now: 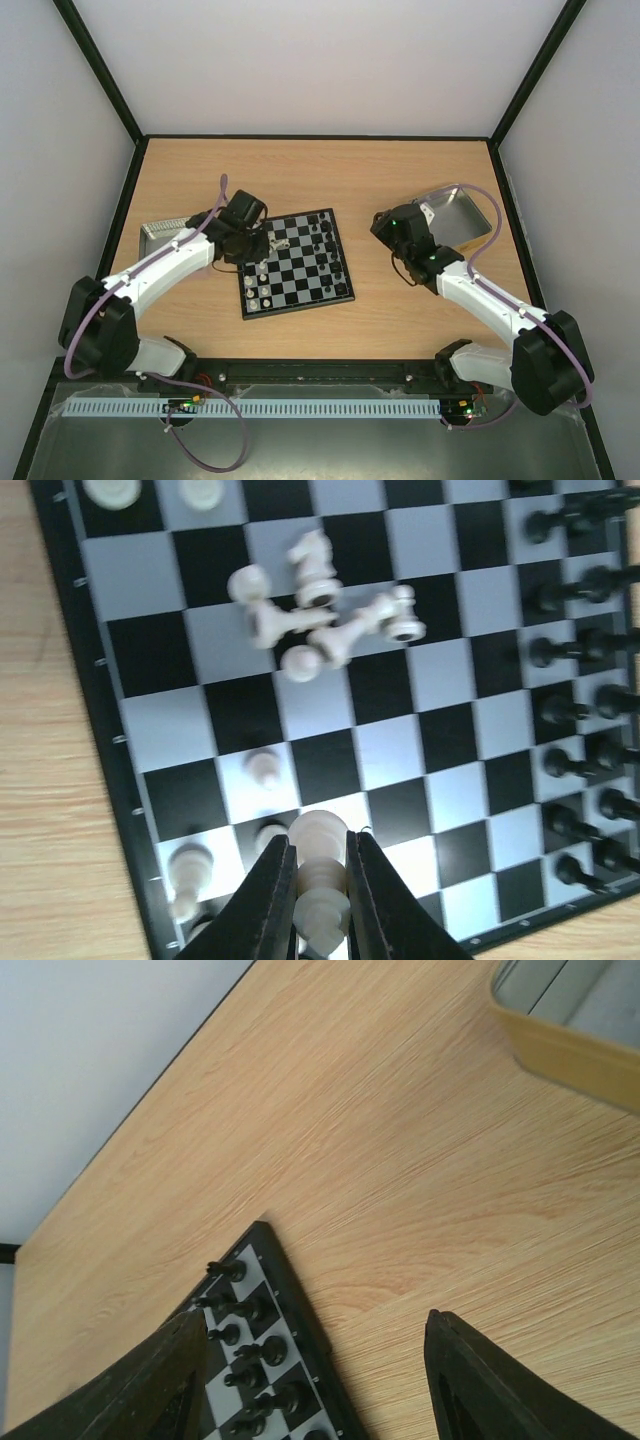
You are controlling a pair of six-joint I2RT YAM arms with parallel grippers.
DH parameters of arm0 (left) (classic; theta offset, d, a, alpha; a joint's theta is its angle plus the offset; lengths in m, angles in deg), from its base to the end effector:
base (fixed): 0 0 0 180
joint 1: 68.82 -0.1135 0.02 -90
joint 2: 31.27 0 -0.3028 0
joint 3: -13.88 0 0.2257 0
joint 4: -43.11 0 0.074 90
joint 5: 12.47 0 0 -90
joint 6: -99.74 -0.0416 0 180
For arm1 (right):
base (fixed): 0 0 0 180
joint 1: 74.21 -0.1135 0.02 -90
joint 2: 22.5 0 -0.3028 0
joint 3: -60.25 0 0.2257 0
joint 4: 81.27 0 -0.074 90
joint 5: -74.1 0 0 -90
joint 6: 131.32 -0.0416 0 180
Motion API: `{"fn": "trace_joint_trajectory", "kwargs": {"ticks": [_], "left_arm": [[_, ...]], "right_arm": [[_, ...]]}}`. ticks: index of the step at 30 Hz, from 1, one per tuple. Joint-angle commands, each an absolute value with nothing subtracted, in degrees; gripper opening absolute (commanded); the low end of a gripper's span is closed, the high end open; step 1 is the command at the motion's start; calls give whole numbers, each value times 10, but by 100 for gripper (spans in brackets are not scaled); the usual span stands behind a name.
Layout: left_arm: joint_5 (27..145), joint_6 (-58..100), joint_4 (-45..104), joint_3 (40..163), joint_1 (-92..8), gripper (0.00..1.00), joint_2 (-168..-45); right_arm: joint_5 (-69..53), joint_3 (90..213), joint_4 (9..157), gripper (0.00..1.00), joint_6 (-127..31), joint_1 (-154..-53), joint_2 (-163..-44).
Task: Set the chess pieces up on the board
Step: Place the chess piece on the chessboard.
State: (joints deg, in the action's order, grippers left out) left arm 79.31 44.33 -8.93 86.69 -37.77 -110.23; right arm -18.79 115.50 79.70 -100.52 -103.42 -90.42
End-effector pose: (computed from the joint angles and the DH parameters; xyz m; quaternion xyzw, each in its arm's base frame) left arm 0.2112 -0.1287 0.2883 -0.0254 0.9613 -0.1611 0.2222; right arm 0.1971 0.1078 0.2839 0.2378 0.8402 0.3237 0.3644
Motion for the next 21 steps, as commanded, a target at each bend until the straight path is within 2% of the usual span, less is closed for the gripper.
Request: {"fn": "trace_joint_trajectory", "kwargs": {"ticks": [1, 21], "left_arm": [[778, 430, -150, 879, -400, 9, -1123], [778, 406, -125, 849, -447, 9, -1193]], "right_arm": [[-244, 1176, 776, 58, -954, -1033, -897], [-215, 1187, 781, 58, -944, -1033, -919]]}}
